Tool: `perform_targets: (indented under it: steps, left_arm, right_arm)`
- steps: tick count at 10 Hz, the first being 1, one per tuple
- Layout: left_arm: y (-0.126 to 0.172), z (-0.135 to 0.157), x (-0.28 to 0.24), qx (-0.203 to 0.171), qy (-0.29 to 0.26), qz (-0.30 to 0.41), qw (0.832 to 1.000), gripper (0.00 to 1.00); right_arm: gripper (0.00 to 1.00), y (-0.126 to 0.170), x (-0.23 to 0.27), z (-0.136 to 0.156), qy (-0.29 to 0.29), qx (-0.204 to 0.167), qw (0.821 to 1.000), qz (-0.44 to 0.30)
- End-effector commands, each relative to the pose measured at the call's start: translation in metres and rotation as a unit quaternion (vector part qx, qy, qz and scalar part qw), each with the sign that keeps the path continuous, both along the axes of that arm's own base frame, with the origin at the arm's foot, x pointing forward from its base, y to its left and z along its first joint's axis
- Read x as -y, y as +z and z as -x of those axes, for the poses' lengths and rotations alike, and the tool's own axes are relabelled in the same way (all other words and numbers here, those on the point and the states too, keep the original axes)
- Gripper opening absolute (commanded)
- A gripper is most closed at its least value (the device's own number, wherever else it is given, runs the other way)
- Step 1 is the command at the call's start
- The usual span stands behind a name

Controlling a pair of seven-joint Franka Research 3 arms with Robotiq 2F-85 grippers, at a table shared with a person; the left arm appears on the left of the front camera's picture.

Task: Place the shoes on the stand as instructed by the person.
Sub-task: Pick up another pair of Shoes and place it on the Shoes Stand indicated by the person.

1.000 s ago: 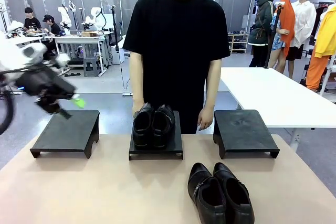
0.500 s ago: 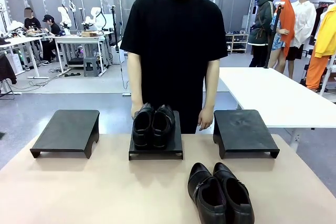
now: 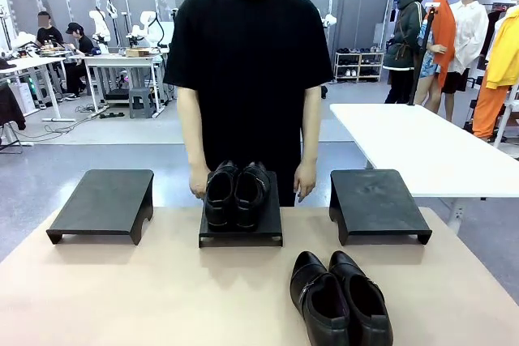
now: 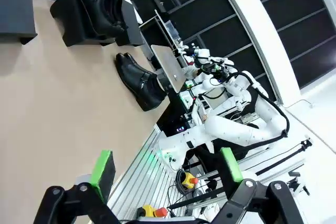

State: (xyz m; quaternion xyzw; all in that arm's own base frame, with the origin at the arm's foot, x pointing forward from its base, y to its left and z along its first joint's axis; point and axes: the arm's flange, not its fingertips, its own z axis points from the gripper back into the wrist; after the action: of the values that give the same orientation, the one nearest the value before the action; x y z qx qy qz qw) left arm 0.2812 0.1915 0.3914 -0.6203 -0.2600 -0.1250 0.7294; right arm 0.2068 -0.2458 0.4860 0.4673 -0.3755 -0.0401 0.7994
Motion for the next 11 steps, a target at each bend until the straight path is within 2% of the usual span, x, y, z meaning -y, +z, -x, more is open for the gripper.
perform_targets:
  steps: [1, 2, 11]
  left_arm:
    - [0.0015, -0.006, -0.0038, 0.01, -0.001, 0.017, 1.0, 1.0]
    - [0.0, 0.0, 0.0, 0.0, 0.0, 0.0, 1.0, 1.0]
    - [0.0, 0.0, 0.0, 0.0, 0.0, 0.0, 1.0, 1.0]
  right_arm:
    - [1.0, 0.0003, 0.0007, 0.0004, 0.001, 0.013, 1.0, 0.001]
    - [1.0, 0.0003, 0.0007, 0.0004, 0.001, 0.013, 1.0, 0.001]
    - [1.0, 0.0003, 0.0007, 0.0004, 0.001, 0.013, 1.0, 0.001]
